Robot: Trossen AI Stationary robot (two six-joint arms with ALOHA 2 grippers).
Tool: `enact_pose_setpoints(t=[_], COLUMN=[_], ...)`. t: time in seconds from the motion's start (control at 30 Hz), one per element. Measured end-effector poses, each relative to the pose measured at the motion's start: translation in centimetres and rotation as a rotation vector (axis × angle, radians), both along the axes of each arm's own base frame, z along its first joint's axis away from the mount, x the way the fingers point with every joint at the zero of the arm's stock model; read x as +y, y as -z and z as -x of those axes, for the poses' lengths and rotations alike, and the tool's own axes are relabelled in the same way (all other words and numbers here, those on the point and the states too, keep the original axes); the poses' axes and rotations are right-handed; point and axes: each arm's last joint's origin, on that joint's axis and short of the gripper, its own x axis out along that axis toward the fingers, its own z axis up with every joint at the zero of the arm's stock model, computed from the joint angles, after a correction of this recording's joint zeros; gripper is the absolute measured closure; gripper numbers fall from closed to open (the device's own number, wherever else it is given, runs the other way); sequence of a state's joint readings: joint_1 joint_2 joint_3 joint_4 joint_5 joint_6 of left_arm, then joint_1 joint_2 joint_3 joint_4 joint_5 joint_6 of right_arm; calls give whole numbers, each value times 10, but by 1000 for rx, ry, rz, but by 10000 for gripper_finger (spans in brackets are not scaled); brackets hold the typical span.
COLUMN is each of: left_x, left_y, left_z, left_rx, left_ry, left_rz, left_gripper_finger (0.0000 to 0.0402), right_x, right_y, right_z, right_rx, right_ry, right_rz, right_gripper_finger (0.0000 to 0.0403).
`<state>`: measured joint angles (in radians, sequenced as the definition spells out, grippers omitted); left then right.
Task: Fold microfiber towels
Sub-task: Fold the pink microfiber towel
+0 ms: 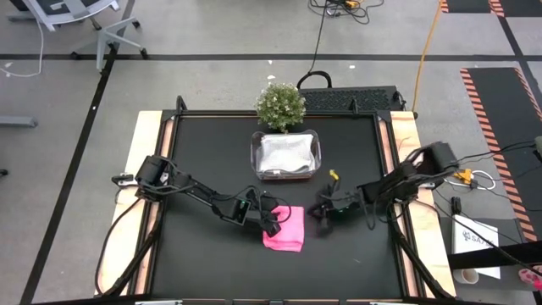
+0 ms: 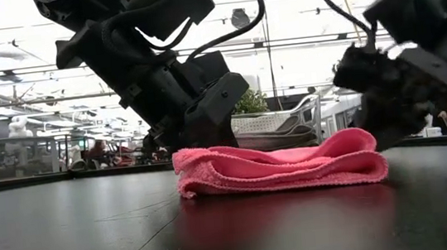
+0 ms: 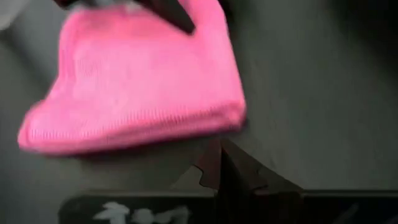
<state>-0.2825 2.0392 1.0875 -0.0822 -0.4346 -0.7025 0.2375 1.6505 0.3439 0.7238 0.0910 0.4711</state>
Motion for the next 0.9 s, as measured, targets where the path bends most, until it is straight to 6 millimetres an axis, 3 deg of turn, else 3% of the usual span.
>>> enact_pose_setpoints(t=[0.1,0.23,0.37,0.53,0.77,0.9], left_x=[0,0,0,0,0,0], left_y=[0,0,0,0,-1,-1], left_z=[0,0,-1,-1,-1,-1], left_rx=[-8,-11,-16,-22,-27,-26], left_ry=[-5,-8,-11,-13,-13,-8], left_rz=[3,3,4,4,4,6], left_gripper_finger=[220,220,220,220,220,220], right_x=[0,4,9,16,42,45], right_y=[-18,-47,-58,-45,-20,-9], right_z=[-1,-18,-40,-65,-111,-133], right_rx=[-58,-164,-191,-188,-281,-285], right_ry=[1,-34,-88,-113,-191,-240], right_rz=[-11,68,165,183,143,136], right_gripper_finger=[403,403,403,403,403,403])
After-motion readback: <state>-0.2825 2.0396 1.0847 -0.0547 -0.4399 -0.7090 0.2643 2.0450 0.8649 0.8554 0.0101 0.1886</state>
